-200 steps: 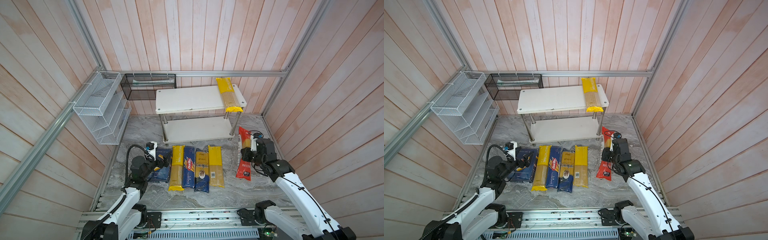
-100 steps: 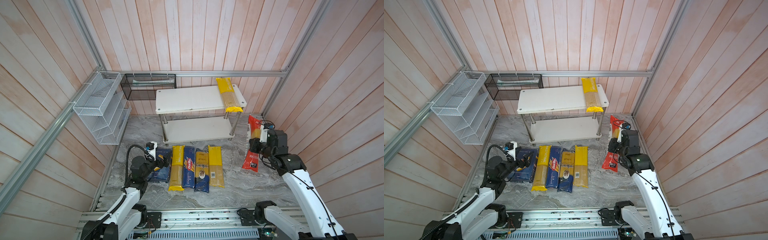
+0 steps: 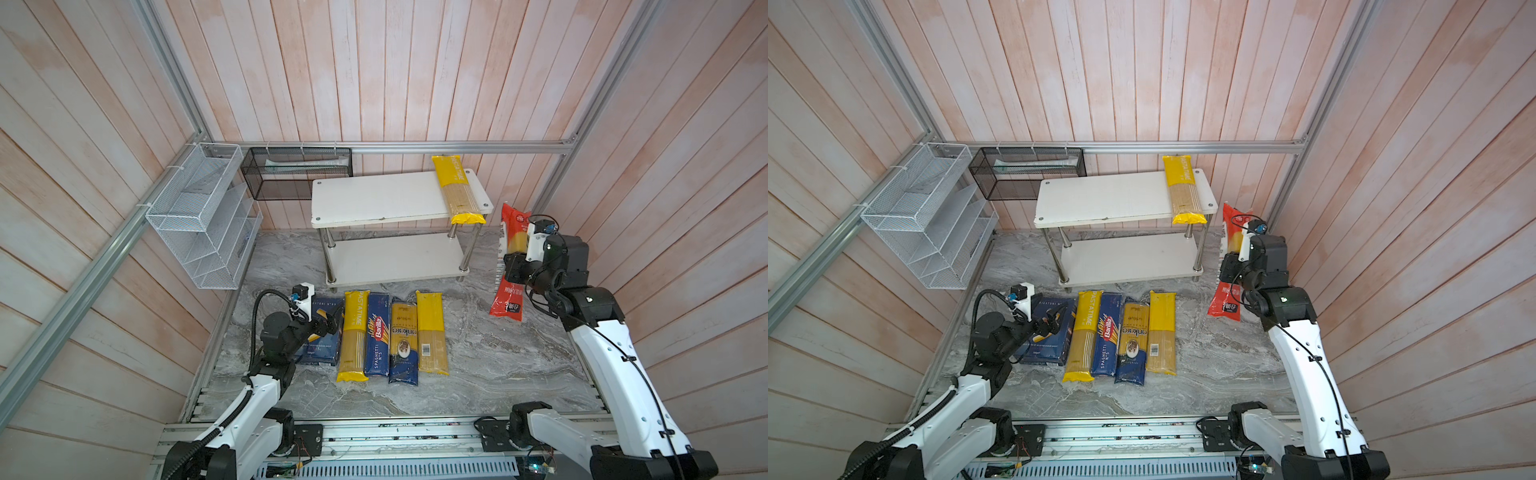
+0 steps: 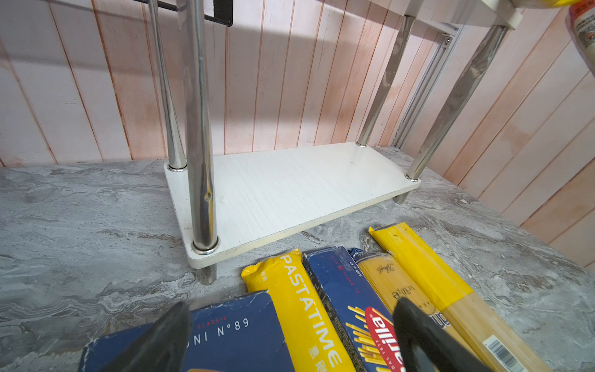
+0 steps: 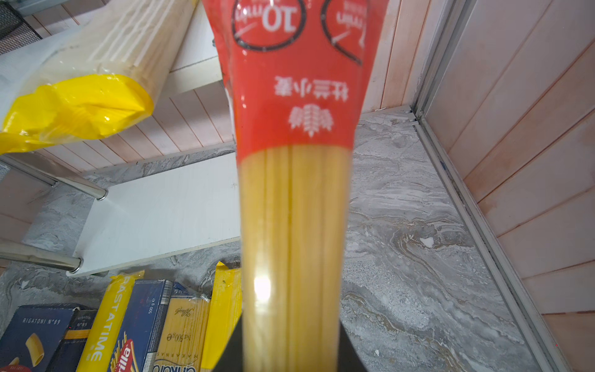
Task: Place and organize the pasta boxes and bags onto the shelf
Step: 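Raise the red spaghetti bag and carry it toward the shelf with the right gripper, then move the red bag over the top shelf beside the yellow bag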
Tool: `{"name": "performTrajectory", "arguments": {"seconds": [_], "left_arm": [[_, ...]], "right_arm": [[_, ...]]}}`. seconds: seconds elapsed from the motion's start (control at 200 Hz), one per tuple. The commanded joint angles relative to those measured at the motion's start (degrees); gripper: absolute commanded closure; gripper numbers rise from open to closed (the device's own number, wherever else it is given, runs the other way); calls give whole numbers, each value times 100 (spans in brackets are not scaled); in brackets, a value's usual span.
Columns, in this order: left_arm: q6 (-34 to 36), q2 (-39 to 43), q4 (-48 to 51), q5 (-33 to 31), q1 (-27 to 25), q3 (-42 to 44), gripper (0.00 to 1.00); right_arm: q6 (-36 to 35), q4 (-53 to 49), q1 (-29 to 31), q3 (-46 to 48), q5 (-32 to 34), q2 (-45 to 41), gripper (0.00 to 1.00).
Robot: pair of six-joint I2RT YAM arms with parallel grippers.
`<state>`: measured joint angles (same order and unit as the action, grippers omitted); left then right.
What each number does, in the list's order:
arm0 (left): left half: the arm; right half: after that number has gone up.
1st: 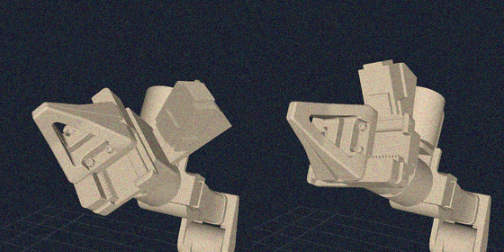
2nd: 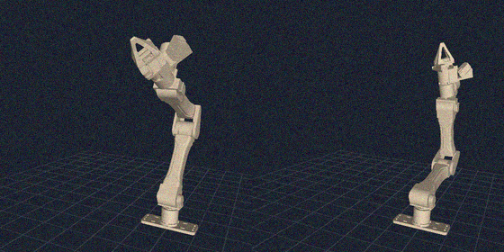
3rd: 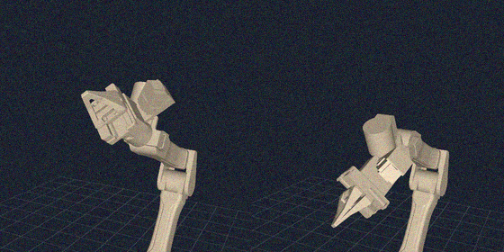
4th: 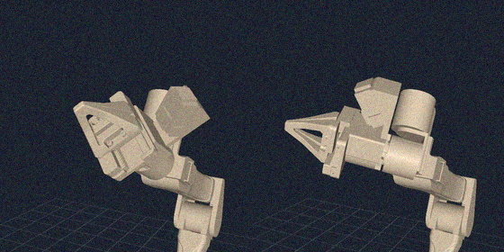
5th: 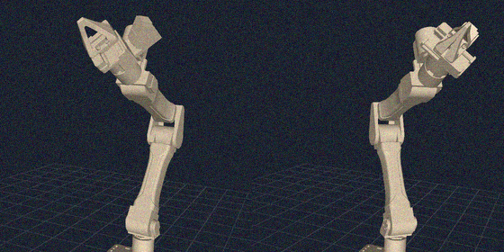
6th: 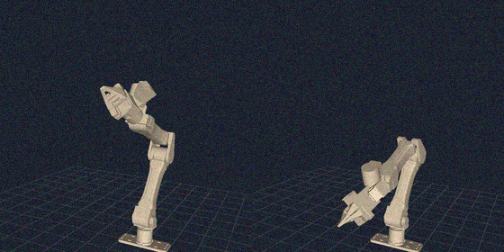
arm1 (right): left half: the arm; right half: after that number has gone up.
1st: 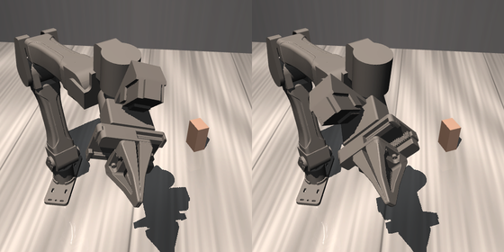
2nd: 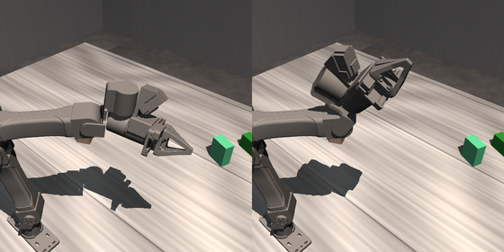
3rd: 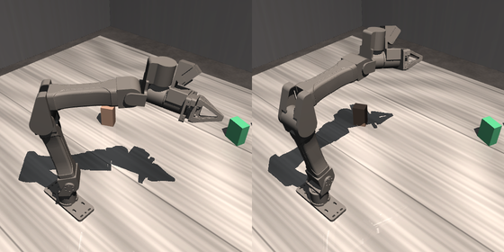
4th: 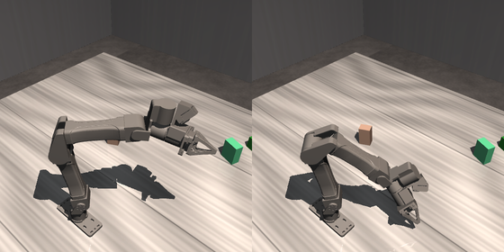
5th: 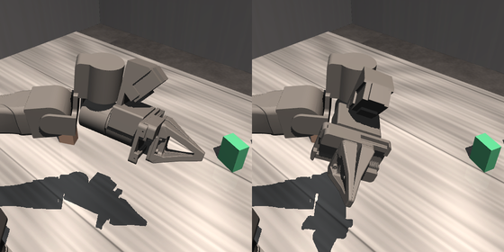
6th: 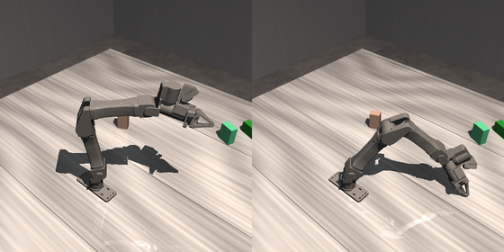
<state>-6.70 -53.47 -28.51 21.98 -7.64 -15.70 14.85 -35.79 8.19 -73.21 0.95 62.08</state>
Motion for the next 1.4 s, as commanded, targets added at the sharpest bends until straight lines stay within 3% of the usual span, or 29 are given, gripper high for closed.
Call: {"name": "performTrajectory", "arguments": {"seconds": [0.0,0.6,1.395], "left_arm": [[-16,-3,-102,-35,-10,41,0],[-16,-3,-102,-33,-9,37,0],[-24,39,-111,-43,-11,56,0]], "right_arm": [[-131,509,-18,-541,-67,-83,100],[-307,581,119,-2039,-629,627,100],[-685,300,1741,-4199,-185,2282,100]]}}
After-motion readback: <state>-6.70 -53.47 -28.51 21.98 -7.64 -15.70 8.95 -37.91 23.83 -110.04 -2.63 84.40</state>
